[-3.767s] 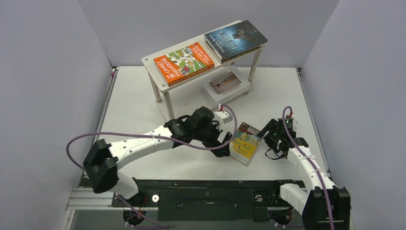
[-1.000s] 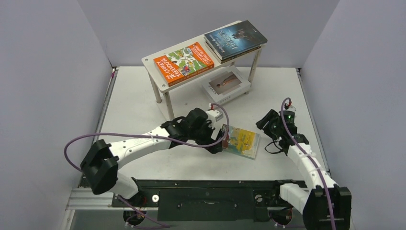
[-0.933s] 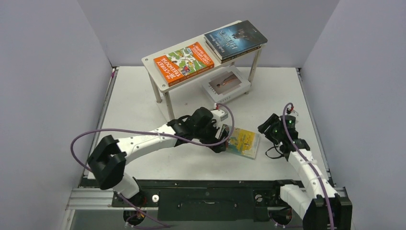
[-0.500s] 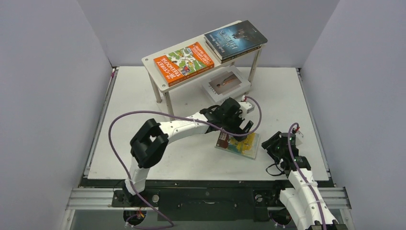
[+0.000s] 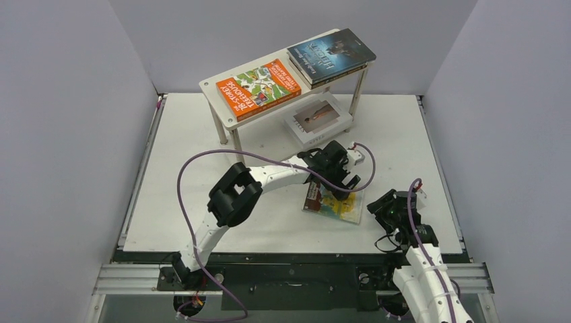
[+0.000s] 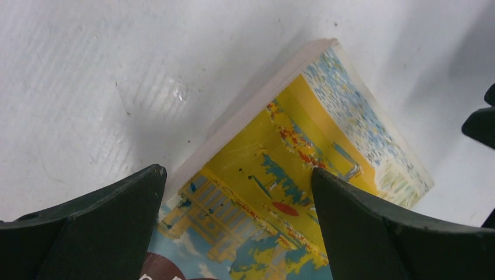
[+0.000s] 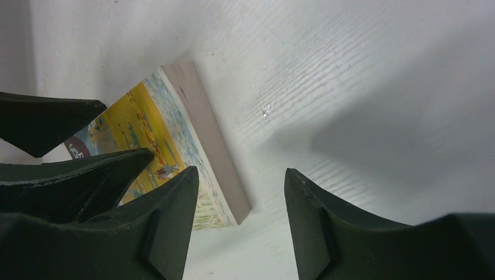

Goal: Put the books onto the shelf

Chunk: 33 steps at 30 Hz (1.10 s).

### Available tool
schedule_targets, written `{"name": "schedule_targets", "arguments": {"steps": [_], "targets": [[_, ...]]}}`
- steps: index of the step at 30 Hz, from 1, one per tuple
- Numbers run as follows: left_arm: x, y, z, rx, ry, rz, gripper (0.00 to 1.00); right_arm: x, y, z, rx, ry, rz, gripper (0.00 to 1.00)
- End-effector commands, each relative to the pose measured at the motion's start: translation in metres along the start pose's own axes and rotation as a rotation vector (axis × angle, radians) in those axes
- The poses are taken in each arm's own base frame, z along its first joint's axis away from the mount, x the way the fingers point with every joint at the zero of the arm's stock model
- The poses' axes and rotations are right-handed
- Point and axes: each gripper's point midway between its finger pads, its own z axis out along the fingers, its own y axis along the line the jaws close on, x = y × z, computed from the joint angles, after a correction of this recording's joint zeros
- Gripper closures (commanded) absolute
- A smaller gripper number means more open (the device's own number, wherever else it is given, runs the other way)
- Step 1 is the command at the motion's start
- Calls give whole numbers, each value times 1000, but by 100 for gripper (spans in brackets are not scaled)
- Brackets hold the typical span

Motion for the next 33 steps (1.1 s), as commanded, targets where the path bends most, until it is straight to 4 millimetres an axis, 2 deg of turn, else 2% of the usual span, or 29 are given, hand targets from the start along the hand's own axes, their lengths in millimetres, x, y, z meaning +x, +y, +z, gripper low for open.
{"name": "schedule_targets", "arguments": {"steps": [1,2,5,6,9,12,17,20,22,23,24,25,28,29,30,31,33], "targets": [[35,-16,-25,60,114,-33,6,3,-4,-12,25,28,5,47],[47,-19,-35,57,131,-53,6,7,-8,-15,42,44,0,47],[62,-25,-56,52,136,-108,6,16,-13,-22,56,82,-4,45],[73,-28,-65,54,149,-139,6,21,-18,-24,67,99,-5,45],[84,-35,-77,71,144,-191,7,40,-22,-23,53,175,-1,44],[93,-40,-86,79,141,-235,9,56,-18,-19,11,235,22,43],[96,-40,-82,82,130,-271,9,78,25,-9,-192,297,41,43],[98,-36,-74,83,141,-302,11,96,45,-8,-251,336,55,43],[96,-40,-71,121,144,-327,18,99,52,-5,-272,320,67,43],[95,-40,-71,130,142,-343,28,96,59,-5,-297,309,87,44],[93,-44,-72,153,140,-347,33,98,59,-3,-298,307,92,44],[90,-45,-74,160,135,-357,43,95,64,-3,-318,296,109,44],[80,-52,-80,198,109,-366,64,92,67,0,-338,272,139,44],[75,-55,-84,208,97,-372,75,92,67,0,-338,270,146,44],[72,-57,-87,220,91,-373,82,91,67,1,-342,266,149,44],[66,-60,-91,228,76,-377,94,92,67,2,-337,267,151,44],[59,-61,-97,233,57,-385,100,93,65,4,-329,268,149,44]]}}
